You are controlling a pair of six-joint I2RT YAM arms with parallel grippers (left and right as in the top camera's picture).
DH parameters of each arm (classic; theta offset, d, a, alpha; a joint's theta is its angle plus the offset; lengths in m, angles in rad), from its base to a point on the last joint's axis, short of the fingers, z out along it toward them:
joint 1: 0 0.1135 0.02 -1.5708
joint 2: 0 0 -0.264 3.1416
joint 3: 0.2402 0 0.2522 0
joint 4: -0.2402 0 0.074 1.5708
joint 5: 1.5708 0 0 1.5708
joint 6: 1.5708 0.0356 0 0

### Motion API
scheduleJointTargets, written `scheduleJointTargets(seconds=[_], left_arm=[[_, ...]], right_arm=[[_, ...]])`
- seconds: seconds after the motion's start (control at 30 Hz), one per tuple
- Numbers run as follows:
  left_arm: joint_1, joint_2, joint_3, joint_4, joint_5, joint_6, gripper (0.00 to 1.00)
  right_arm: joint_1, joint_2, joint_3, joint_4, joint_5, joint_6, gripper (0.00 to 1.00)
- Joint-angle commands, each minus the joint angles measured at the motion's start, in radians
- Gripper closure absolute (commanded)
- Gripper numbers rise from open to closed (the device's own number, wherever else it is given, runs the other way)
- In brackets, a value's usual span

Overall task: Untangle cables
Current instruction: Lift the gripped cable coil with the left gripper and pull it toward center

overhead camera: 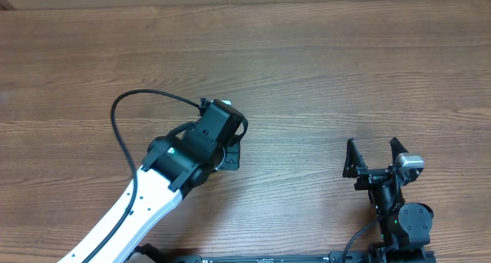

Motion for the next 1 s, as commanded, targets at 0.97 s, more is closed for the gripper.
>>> scheduleJointTargets(seconds=[0.97], left_arm=[[-0.003, 0.054, -0.004, 0.032, 0.395, 0.185, 0.96]], right_arm=[[-0.005, -0.010, -0.010, 0.005, -0.006, -0.001, 0.00]])
